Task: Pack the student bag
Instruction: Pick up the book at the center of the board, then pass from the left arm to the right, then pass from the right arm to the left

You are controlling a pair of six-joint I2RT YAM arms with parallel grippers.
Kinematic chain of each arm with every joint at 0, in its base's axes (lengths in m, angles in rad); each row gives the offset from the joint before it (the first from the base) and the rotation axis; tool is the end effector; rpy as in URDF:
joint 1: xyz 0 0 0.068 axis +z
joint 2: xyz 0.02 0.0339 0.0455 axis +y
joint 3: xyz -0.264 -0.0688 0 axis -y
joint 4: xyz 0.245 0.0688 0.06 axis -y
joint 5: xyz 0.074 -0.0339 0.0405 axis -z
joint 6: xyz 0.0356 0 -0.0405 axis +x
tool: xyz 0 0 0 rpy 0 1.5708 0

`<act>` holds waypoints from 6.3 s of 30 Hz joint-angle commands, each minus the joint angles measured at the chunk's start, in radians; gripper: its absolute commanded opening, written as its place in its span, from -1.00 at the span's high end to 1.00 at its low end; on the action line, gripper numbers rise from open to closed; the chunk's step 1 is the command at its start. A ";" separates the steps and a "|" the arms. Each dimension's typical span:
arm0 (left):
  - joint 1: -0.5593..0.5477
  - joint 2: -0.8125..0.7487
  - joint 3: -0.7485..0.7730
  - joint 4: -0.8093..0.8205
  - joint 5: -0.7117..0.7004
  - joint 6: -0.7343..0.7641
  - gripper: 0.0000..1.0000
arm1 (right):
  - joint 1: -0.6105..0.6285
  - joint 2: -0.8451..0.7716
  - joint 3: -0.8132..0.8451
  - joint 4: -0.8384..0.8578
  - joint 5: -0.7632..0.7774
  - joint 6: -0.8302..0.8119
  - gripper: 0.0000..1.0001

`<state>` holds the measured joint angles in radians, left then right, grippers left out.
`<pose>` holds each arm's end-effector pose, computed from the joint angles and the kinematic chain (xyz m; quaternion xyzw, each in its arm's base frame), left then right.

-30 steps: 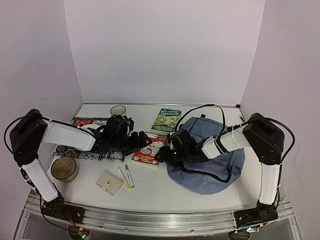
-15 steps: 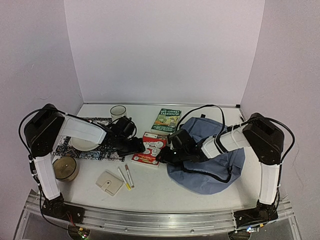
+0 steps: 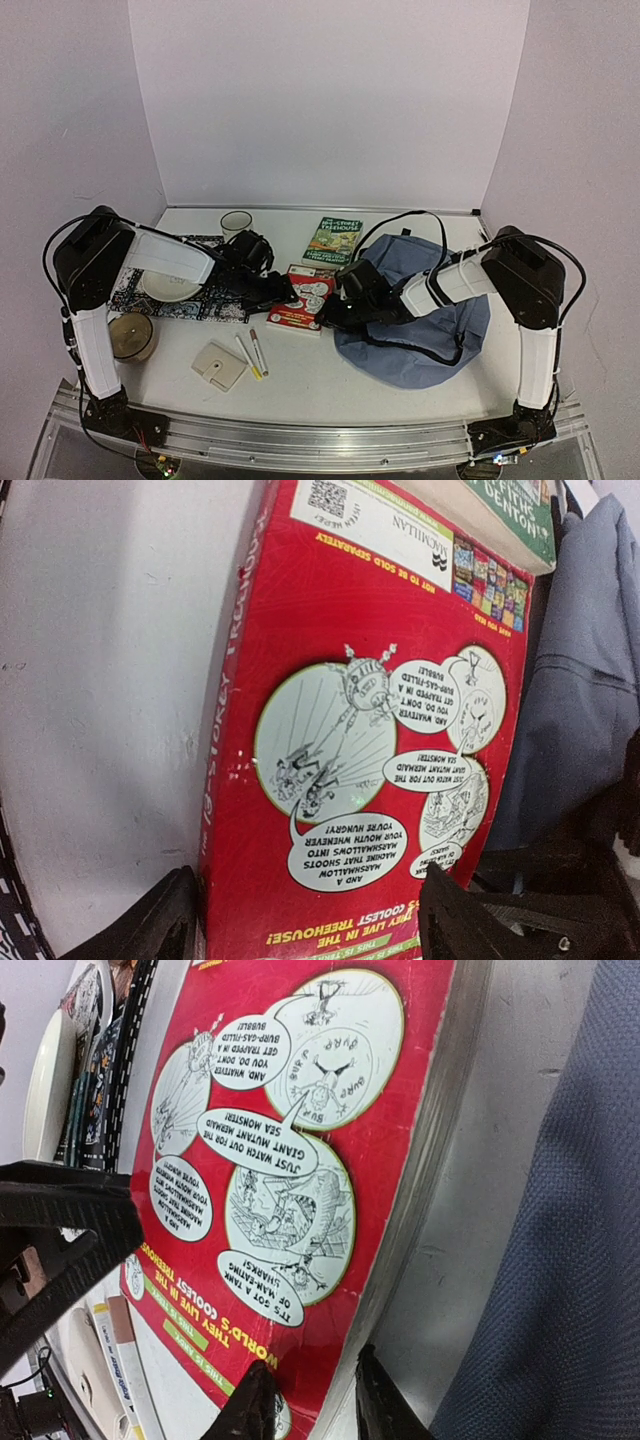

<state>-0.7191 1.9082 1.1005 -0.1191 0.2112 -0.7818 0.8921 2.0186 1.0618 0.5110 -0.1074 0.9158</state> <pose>0.2851 -0.2595 0.1400 0.0038 0.9439 -0.2877 0.1620 0.2627 0.3318 0.1386 -0.0186 0.8450 0.4465 0.2937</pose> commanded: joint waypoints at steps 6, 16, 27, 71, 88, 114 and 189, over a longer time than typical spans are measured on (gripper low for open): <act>-0.028 -0.118 -0.078 0.293 0.281 -0.159 -0.41 | 0.009 0.009 -0.042 0.049 -0.032 0.002 0.50; -0.054 -0.158 -0.107 0.422 0.340 -0.205 -0.25 | 0.008 -0.020 -0.043 0.075 -0.071 -0.018 0.50; -0.080 -0.088 -0.109 0.458 0.314 -0.215 0.06 | 0.008 -0.037 -0.047 0.075 -0.077 -0.027 0.50; -0.382 -0.300 0.219 -0.060 -0.611 0.511 1.00 | -0.046 -0.582 0.098 -0.309 0.200 0.047 -0.93; -0.615 -0.156 0.335 -0.070 -1.131 0.780 1.00 | -0.101 -0.493 0.153 -0.310 0.164 0.193 -0.81; -0.686 -0.186 0.222 -0.070 -1.268 0.651 -0.74 | -0.164 -0.677 -0.014 -0.094 0.073 0.146 1.00; -0.118 -0.355 -0.375 1.145 -0.042 -0.506 1.00 | -0.194 -0.895 -0.375 0.115 -0.033 -0.045 0.25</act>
<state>-0.8911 1.6301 0.7745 0.9618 0.2144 -1.3073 0.6998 1.1622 0.5967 0.8401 -0.1085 1.0630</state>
